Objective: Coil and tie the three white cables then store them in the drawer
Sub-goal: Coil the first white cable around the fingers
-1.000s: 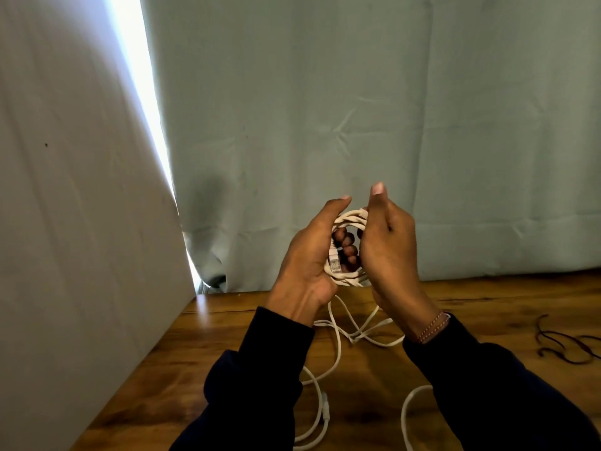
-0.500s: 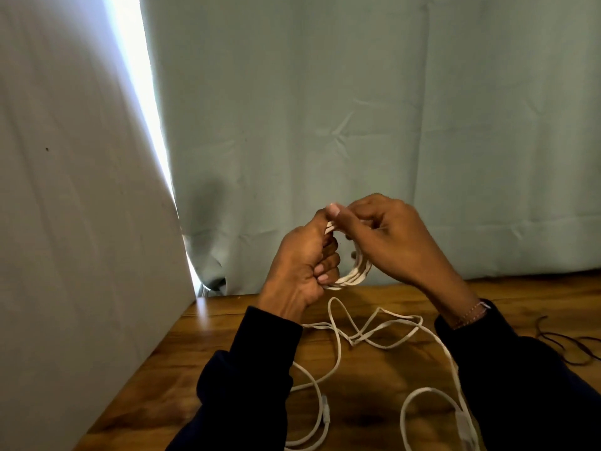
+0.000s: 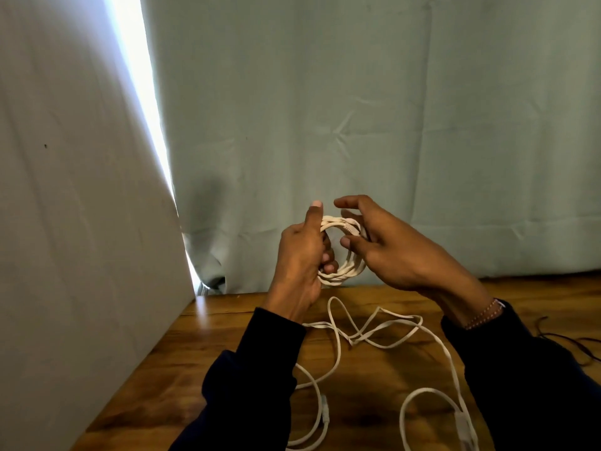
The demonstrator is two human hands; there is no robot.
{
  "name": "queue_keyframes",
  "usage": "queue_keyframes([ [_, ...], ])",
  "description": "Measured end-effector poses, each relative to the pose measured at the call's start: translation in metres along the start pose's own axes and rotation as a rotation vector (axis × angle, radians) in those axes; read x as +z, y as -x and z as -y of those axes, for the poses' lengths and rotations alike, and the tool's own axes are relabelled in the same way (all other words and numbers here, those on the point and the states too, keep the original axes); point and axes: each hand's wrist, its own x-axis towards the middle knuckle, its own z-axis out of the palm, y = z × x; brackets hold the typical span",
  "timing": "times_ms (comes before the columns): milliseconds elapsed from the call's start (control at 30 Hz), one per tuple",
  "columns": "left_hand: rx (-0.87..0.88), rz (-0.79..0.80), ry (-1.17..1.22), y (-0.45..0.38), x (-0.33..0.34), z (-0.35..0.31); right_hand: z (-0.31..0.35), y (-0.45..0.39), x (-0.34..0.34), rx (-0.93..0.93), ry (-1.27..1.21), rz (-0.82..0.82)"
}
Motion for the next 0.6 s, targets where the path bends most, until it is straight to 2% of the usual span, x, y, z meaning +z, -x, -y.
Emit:
queue_keyframes([
  [67,0.058,-0.054,-0.047,0.000,0.001,0.002,0.001,0.000,0.003,0.044,-0.057,0.006],
  [100,0.070,-0.068,-0.060,0.001,0.002,0.002,0.001,-0.001,0.005,0.071,-0.048,-0.044],
  [267,0.086,-0.076,-0.032,0.001,0.003,0.004,0.002,0.001,0.011,0.018,0.341,-0.482],
  [433,0.102,-0.132,-0.028,0.001,0.003,0.004,0.005,0.003,0.013,-0.144,0.451,-0.558],
  [600,0.211,-0.179,-0.118,0.003,0.005,0.008,0.001,0.003,0.024,-0.216,0.553,-0.598],
])
